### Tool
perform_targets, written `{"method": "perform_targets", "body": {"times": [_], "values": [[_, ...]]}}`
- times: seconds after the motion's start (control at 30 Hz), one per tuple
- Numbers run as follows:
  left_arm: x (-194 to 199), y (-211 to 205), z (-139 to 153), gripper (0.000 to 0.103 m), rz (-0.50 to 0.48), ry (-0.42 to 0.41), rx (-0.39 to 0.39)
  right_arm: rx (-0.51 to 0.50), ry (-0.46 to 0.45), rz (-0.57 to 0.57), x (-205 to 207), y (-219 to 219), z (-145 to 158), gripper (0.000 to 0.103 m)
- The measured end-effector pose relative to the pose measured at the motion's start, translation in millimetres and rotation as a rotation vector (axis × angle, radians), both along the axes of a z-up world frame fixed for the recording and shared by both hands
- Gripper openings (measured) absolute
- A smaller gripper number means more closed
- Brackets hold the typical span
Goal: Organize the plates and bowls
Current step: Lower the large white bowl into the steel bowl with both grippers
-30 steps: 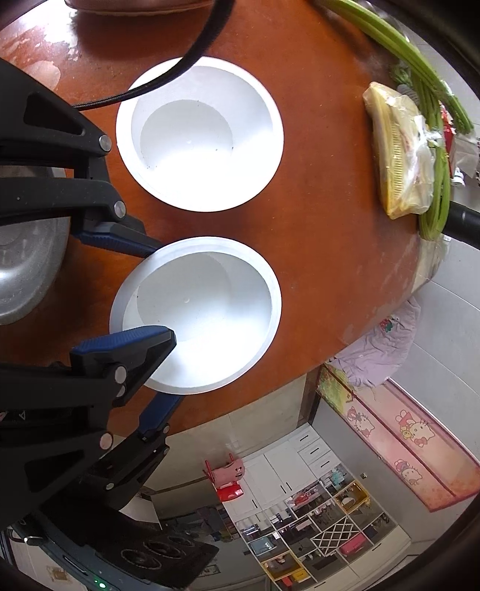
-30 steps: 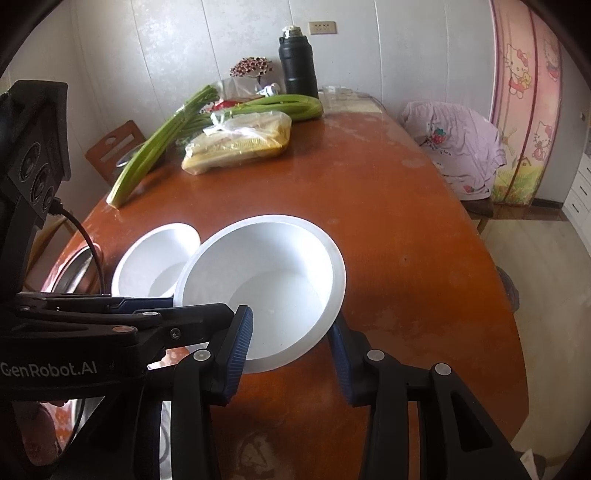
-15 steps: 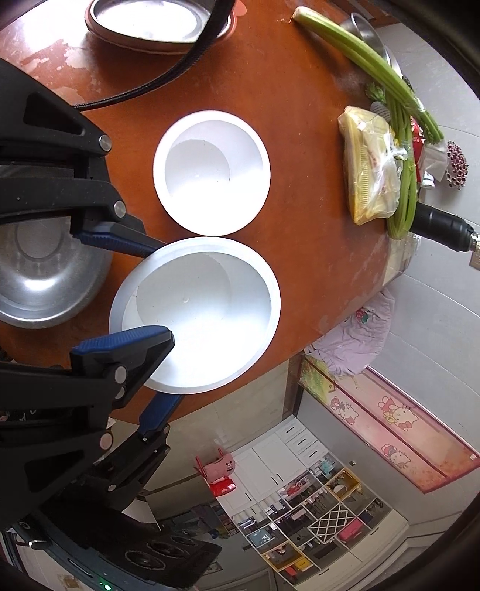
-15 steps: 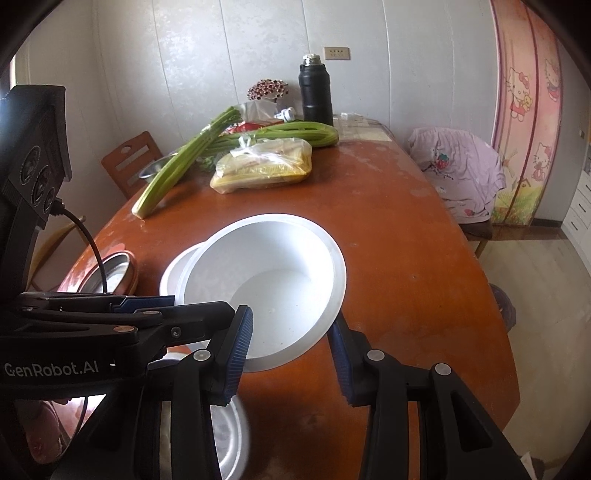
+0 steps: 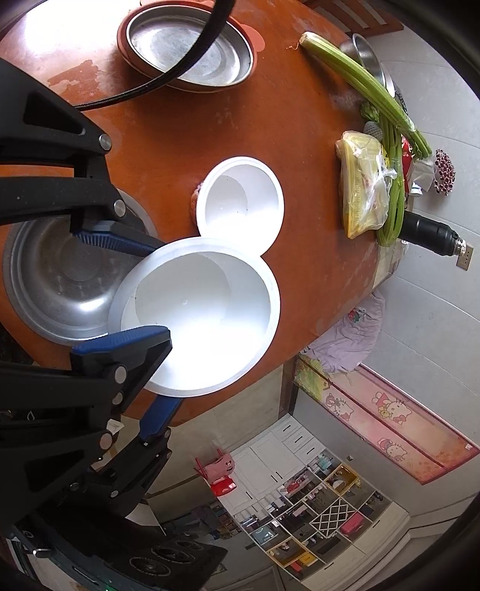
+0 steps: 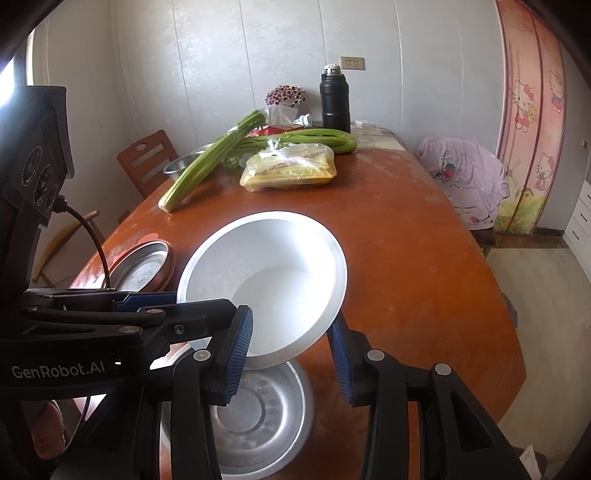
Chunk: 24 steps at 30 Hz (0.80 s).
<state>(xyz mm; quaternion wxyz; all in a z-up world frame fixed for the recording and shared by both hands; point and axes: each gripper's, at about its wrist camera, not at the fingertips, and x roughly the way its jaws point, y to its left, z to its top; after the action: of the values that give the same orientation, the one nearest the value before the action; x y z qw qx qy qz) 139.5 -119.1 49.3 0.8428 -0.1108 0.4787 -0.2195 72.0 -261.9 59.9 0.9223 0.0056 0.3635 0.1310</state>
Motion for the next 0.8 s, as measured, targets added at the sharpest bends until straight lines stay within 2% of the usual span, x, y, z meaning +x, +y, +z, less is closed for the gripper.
{"method": "perform_targets", "body": {"times": [0.43,0.8], "values": [[-23,19,-4,0.038,-0.014,-0.014,0.000,-0.020,-0.011,-0.001,-25,23,0,0.043],[-40,25,-17,0.038,-0.019,-0.002,0.008,-0.012,0.014,0.003,-41,31,-13,0.043]]}}
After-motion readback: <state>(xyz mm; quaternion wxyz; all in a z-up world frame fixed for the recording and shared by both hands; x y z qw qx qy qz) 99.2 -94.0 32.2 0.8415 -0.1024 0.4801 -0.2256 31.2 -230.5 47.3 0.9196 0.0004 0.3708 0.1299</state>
